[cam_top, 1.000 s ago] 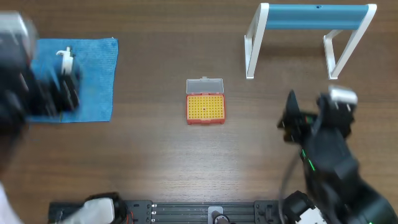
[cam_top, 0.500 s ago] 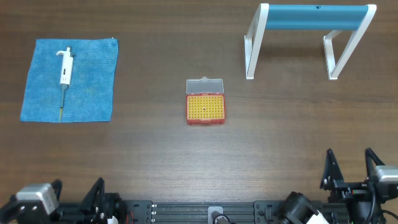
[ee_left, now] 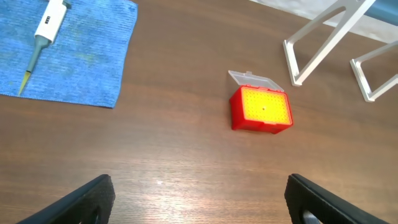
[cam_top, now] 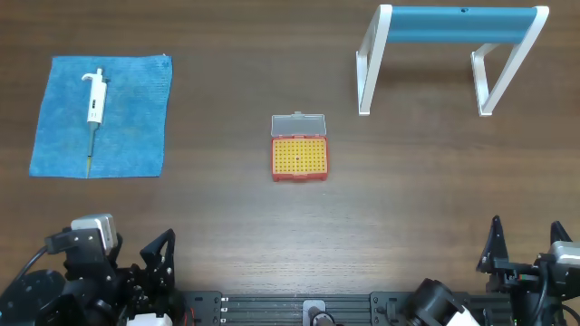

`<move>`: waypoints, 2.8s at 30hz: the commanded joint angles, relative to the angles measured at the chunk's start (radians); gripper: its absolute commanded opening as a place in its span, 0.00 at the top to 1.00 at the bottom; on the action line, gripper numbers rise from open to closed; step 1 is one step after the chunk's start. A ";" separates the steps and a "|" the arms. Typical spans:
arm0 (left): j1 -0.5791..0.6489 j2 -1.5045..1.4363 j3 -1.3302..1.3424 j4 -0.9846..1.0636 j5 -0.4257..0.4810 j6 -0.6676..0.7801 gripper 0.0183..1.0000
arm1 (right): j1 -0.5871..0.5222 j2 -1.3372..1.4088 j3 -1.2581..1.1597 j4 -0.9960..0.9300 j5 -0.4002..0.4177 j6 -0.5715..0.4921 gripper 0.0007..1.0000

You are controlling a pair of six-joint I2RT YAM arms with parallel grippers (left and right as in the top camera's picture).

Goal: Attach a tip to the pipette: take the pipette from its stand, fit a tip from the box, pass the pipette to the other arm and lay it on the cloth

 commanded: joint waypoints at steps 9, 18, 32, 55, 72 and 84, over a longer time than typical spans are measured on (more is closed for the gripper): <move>-0.011 -0.011 -0.032 0.082 -0.046 0.026 0.11 | 0.006 -0.005 -0.005 0.001 0.023 -0.016 0.18; -0.035 -0.329 -0.756 1.292 -0.121 0.031 0.11 | 0.006 -0.005 -0.005 0.001 0.023 -0.016 0.18; -0.036 -0.376 -1.175 1.356 -0.120 0.040 0.11 | 0.006 -0.005 -0.005 0.001 0.023 -0.016 0.18; -0.036 -0.350 -1.174 1.351 -0.131 0.040 0.11 | 0.006 -0.005 -0.005 0.001 0.023 -0.016 0.18; -0.036 -0.350 -1.174 1.351 -0.131 0.040 0.11 | -0.727 -0.006 -0.790 1.106 -0.986 0.029 0.18; -0.036 -0.350 -1.174 1.351 -0.131 0.040 0.11 | -0.861 -0.048 -0.942 1.101 -0.903 -0.016 0.18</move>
